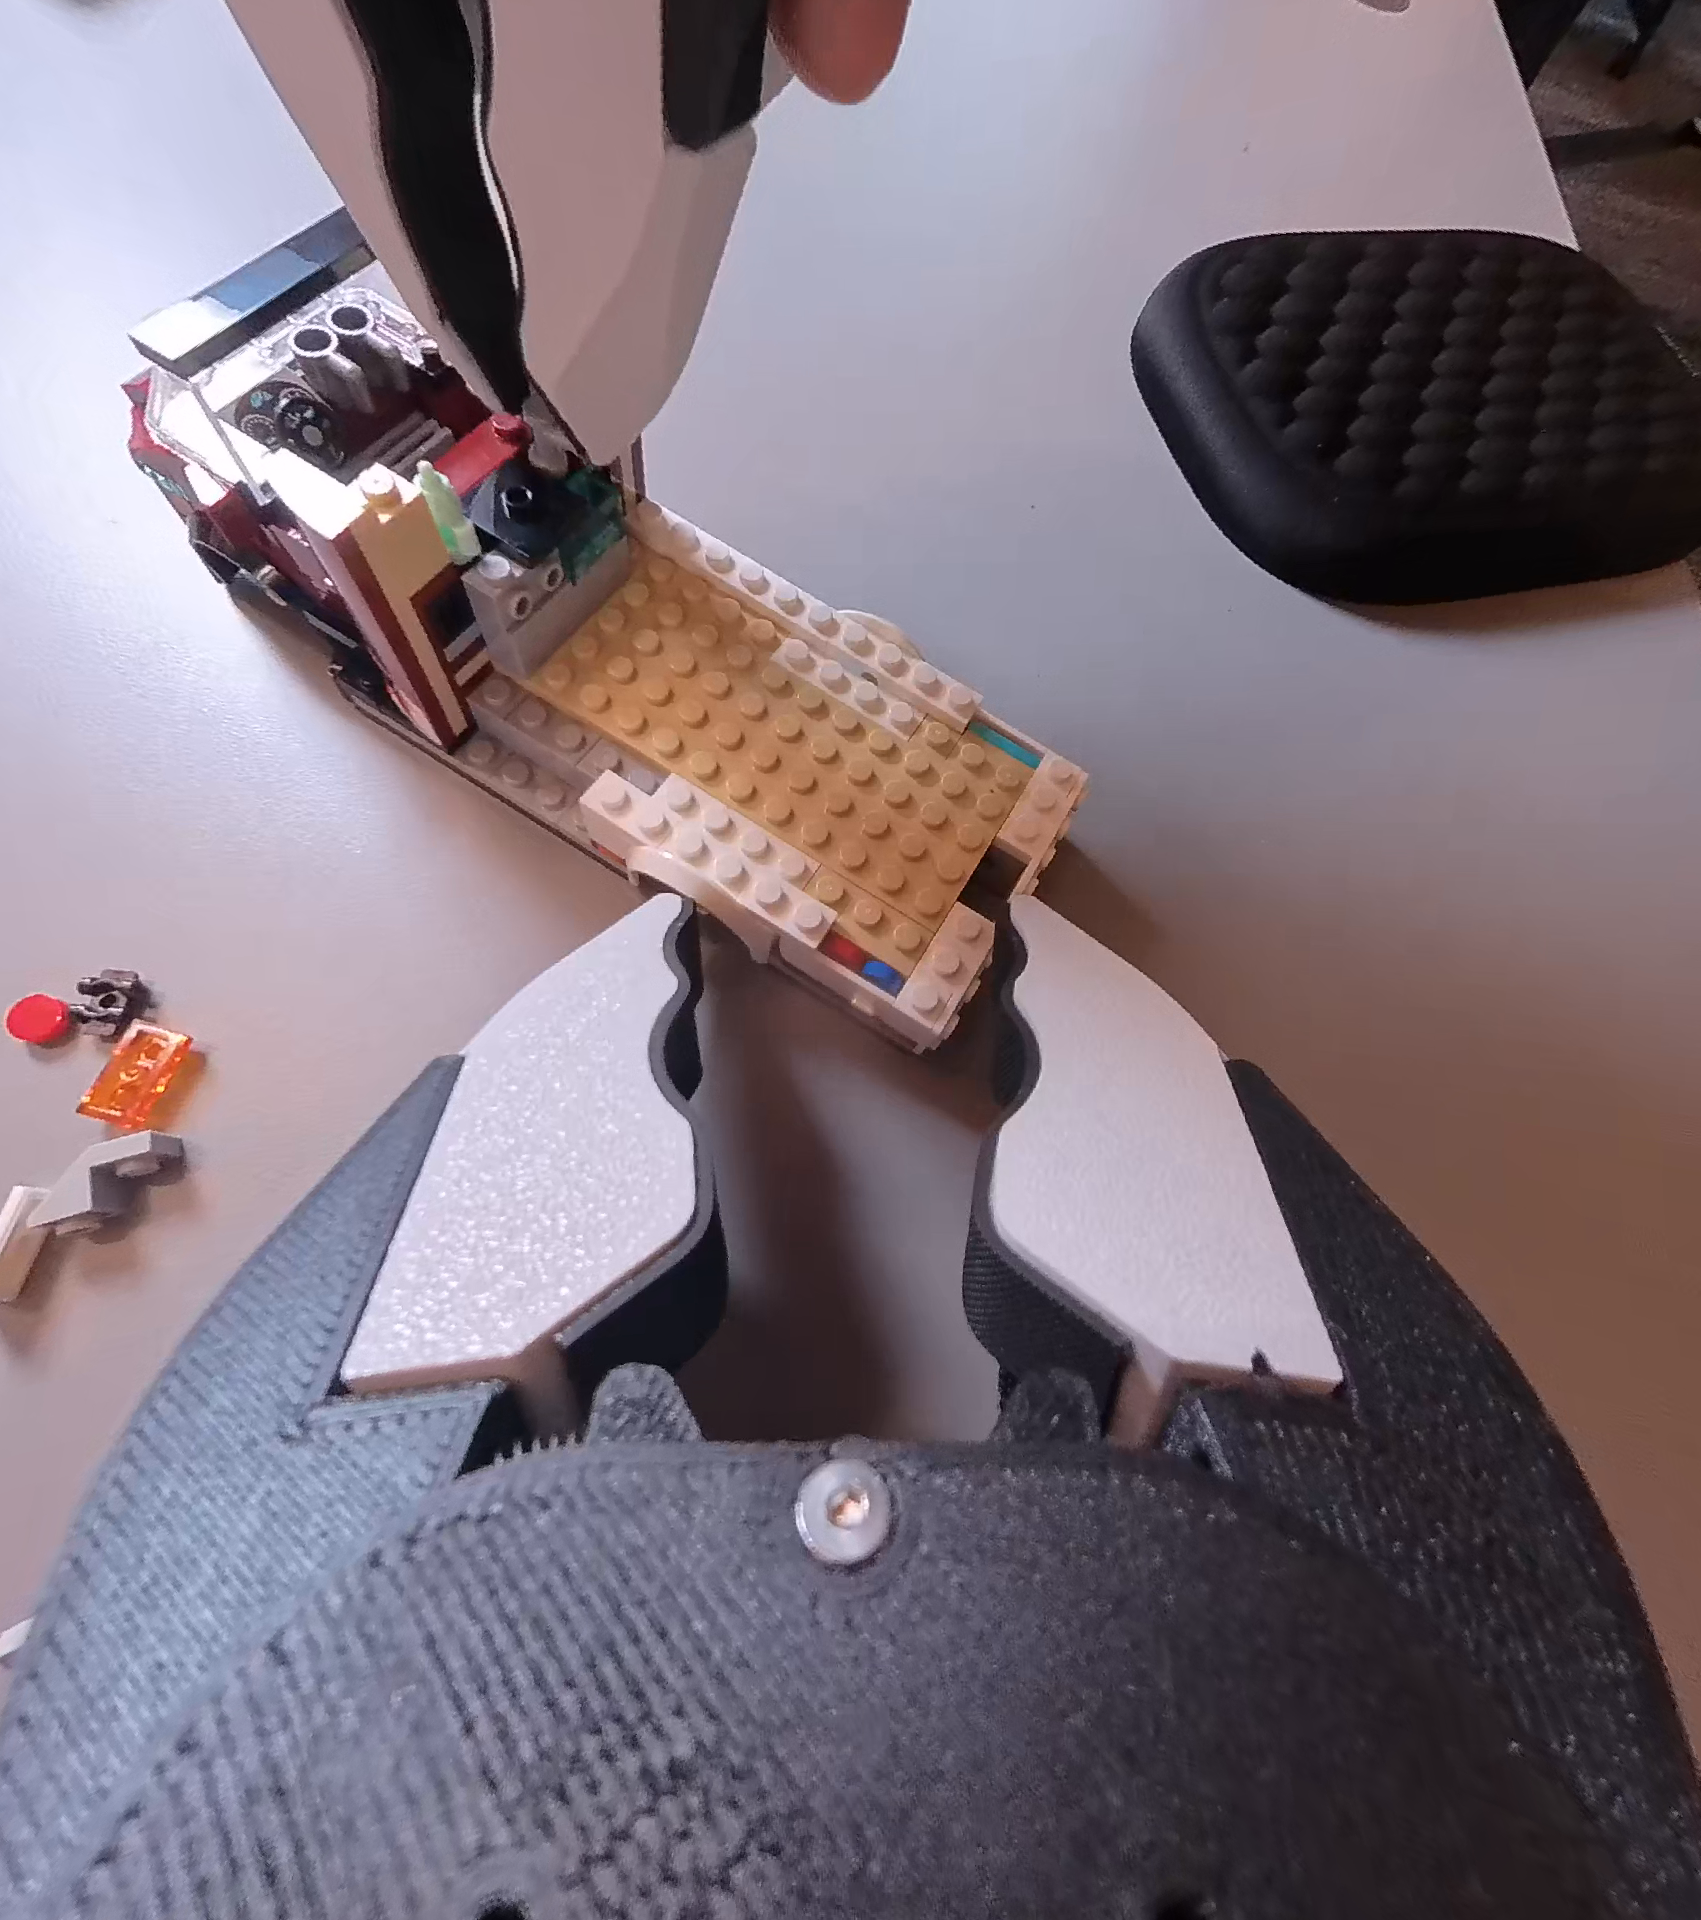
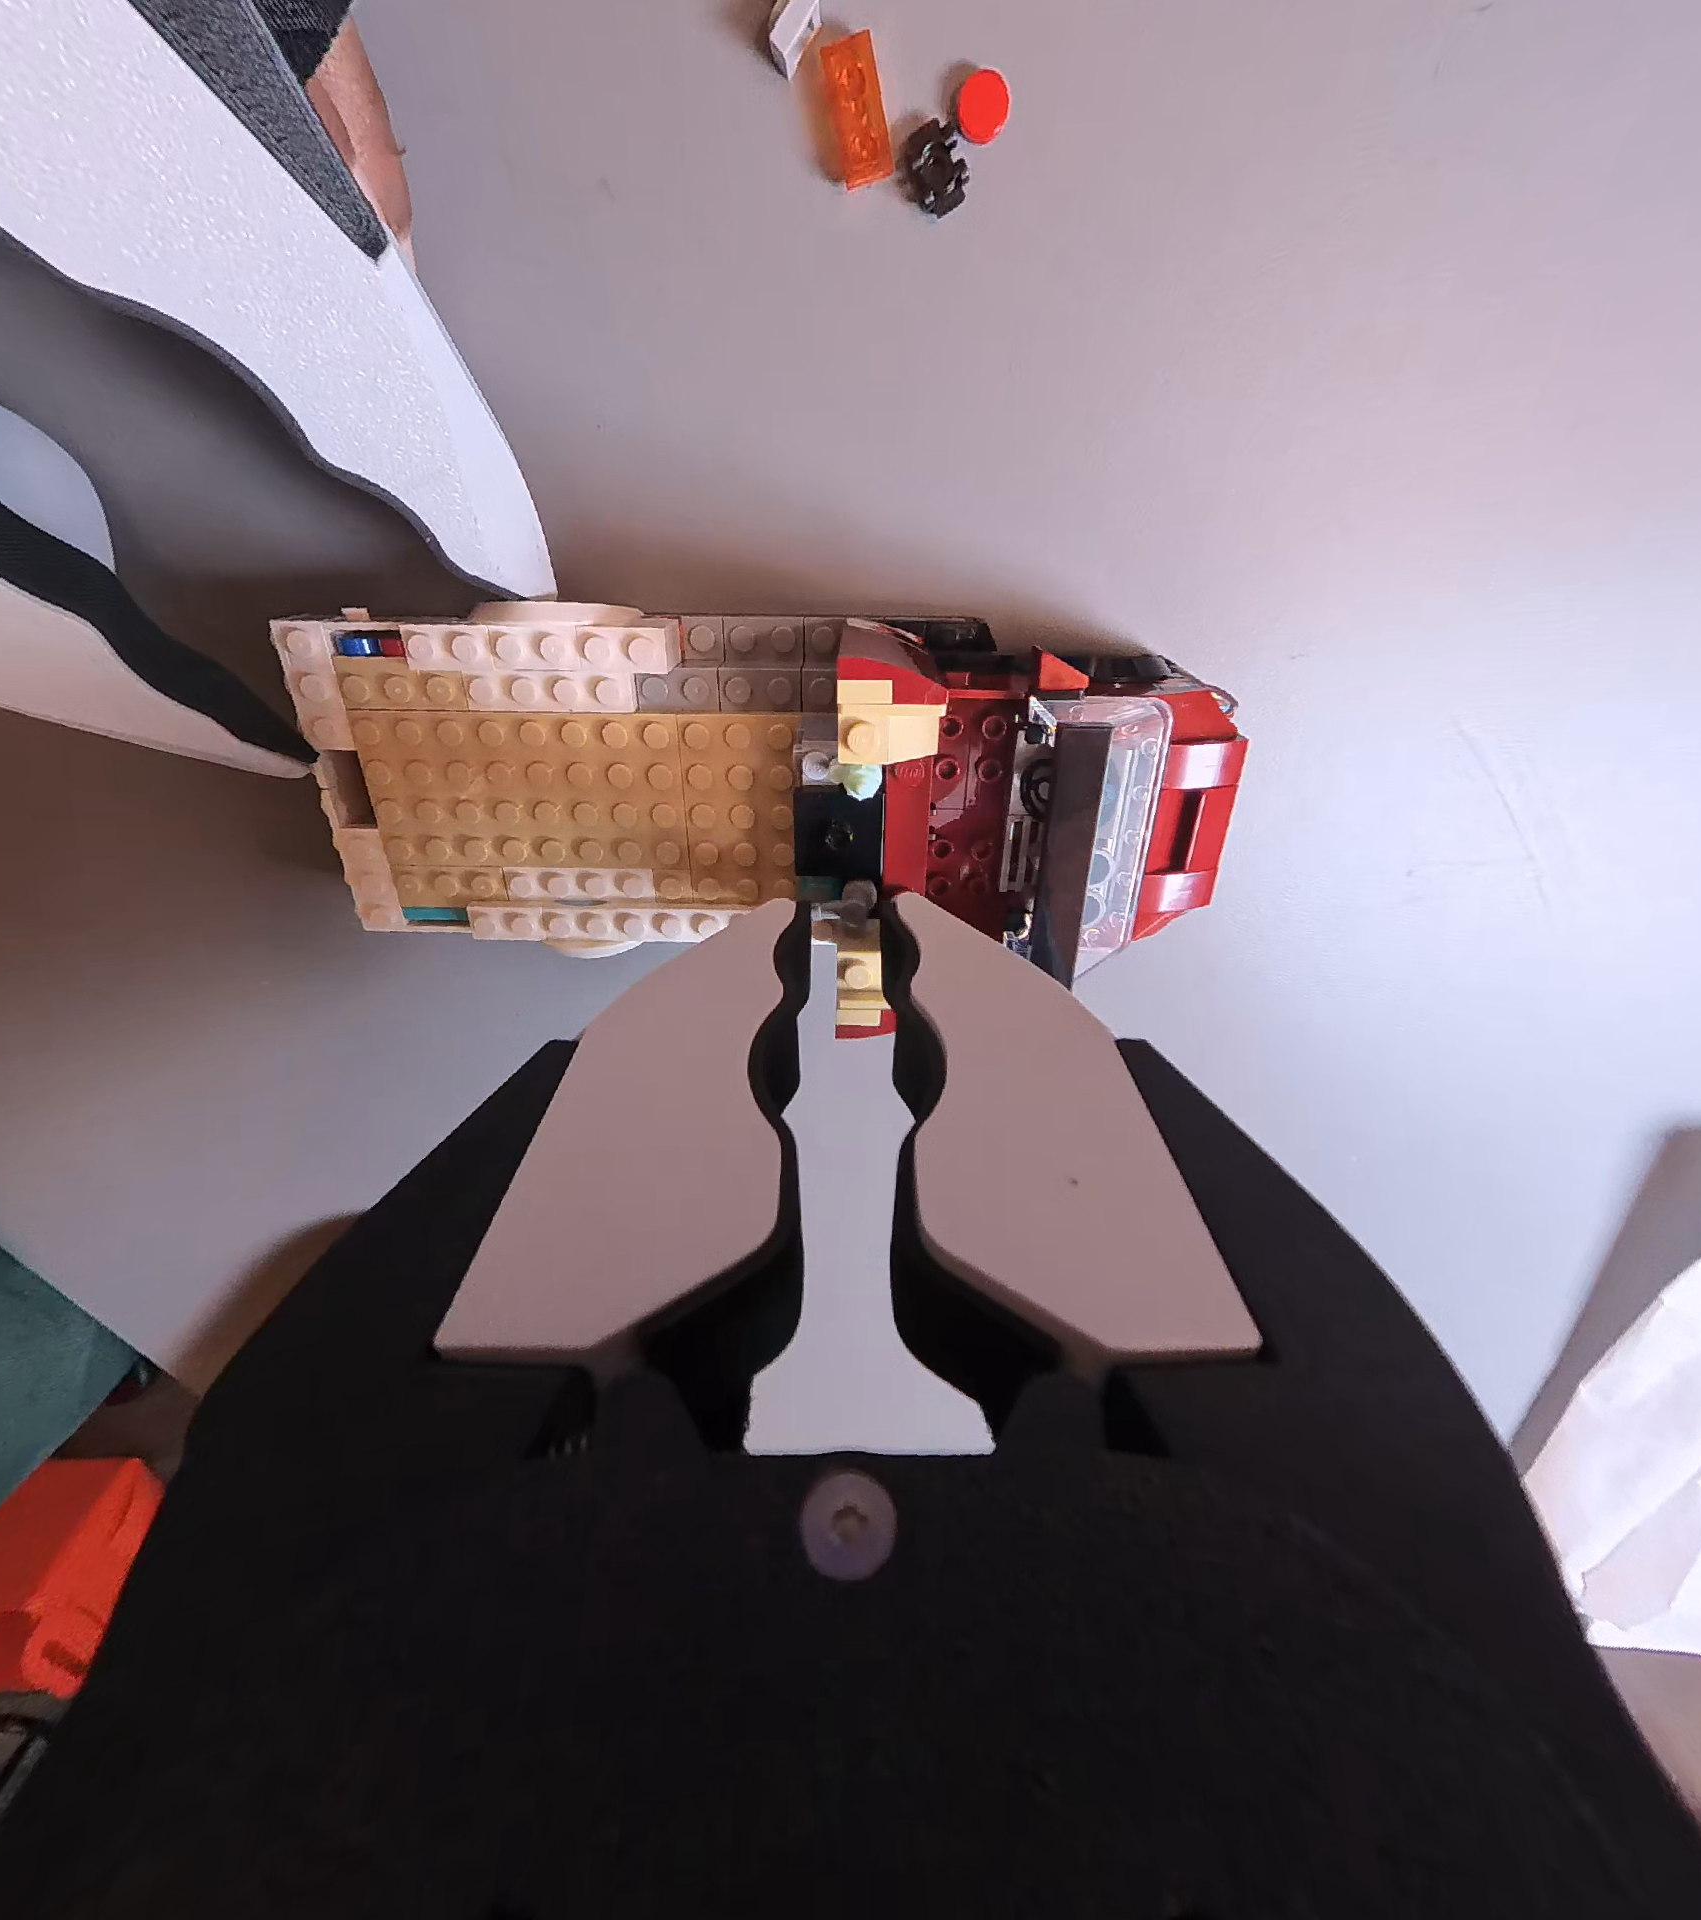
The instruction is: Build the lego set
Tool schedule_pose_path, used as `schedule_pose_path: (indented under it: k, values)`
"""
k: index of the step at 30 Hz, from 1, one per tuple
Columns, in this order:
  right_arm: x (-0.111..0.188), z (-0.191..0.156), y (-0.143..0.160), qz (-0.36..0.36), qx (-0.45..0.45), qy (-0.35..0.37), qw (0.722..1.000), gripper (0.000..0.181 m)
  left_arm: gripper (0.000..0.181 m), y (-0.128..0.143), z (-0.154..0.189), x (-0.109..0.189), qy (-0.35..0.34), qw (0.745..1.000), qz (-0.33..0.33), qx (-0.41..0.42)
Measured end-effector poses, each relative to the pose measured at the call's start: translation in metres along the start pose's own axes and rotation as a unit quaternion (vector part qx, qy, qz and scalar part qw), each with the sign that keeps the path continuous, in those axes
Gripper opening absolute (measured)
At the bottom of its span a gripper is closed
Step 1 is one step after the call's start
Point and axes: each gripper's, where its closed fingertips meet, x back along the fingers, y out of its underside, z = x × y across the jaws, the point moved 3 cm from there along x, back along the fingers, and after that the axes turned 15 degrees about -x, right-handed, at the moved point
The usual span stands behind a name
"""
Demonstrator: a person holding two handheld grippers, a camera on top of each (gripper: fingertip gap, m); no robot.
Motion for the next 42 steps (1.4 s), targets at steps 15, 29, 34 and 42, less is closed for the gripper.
schedule_pose_path:
  k: [15, 29, 34, 42]
  values:
    - [0.0061, 0.0002, -0.0023, 0.018, -0.008, -0.012, 1.0, 0.007, 0.054, -0.0002, 0.0001, -0.0001, 0.0, 1.0, 0.0, 0.001]
    - [0.0008, 0.0028, -0.0004, -0.018, -0.021, -0.027, 0.999, 0.004, 0.053, -0.0003, 0.0004, -0.0005, -0.001, 1.0, 0.001, 0.002]
    - [0.0002, 0.0049, -0.0013, -0.036, -0.039, -0.065, 0.996, 0.004, 0.053, -0.0004, 0.0008, -0.0008, -0.001, 1.0, 0.001, 0.003]
    - [-0.0005, 0.0081, -0.0023, -0.059, -0.043, -0.112, 0.991, 0.004, 0.052, -0.0004, 0.001, -0.001, -0.001, 1.0, 0.002, 0.004]
